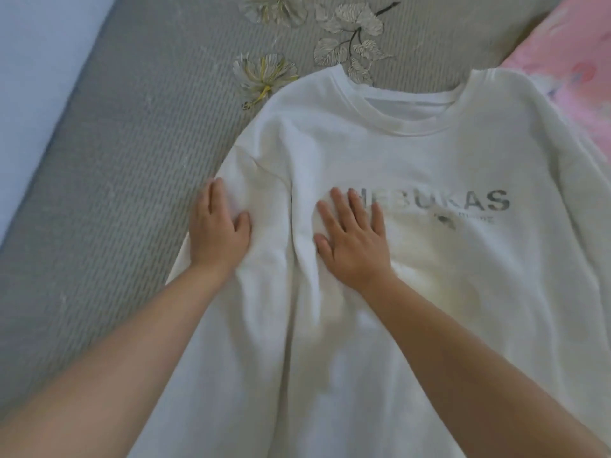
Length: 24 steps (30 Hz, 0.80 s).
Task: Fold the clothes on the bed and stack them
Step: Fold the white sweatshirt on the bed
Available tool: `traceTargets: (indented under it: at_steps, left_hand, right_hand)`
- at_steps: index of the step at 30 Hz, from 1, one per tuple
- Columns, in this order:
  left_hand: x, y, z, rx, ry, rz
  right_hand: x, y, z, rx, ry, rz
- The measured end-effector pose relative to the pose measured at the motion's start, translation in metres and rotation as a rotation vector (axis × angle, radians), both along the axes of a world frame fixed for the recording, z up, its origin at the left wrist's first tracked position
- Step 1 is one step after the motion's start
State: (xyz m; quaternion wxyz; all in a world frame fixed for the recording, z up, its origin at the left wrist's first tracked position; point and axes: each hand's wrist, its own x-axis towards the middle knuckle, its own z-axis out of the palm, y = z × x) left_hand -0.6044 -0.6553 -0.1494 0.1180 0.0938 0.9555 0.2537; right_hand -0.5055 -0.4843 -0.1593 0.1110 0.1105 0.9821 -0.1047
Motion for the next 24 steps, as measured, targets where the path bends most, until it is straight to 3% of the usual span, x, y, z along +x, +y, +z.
traceTargets:
  at_steps: [2,7,15,18,20,24]
  left_hand:
    - [0.022,-0.028,0.007,-0.045,-0.032,0.08]
    - [0.081,-0.103,0.025,-0.18,-0.161,0.046]
    - [0.195,-0.22,0.04,-0.204,-0.458,0.031]
    - [0.211,-0.249,0.048,-0.026,-0.581,0.167]
    - [0.208,-0.263,0.058,0.171,-0.558,0.316]
    - [0.163,-0.29,0.089,0.309,-0.209,0.5]
  right_hand:
    - [-0.003,-0.004,0.003,0.052,-0.084,-0.031]
    - [0.004,-0.037,0.026,0.096,-0.272,-0.077]
    - [0.131,-0.146,0.039,-0.089,-0.225,-0.158]
    - [0.162,-0.178,0.048,-0.138,-0.194,-0.104]
    - [0.173,-0.191,0.051,-0.111,-0.253,-0.044]
    - [0.174,-0.204,0.053,-0.003,-0.395,0.035]
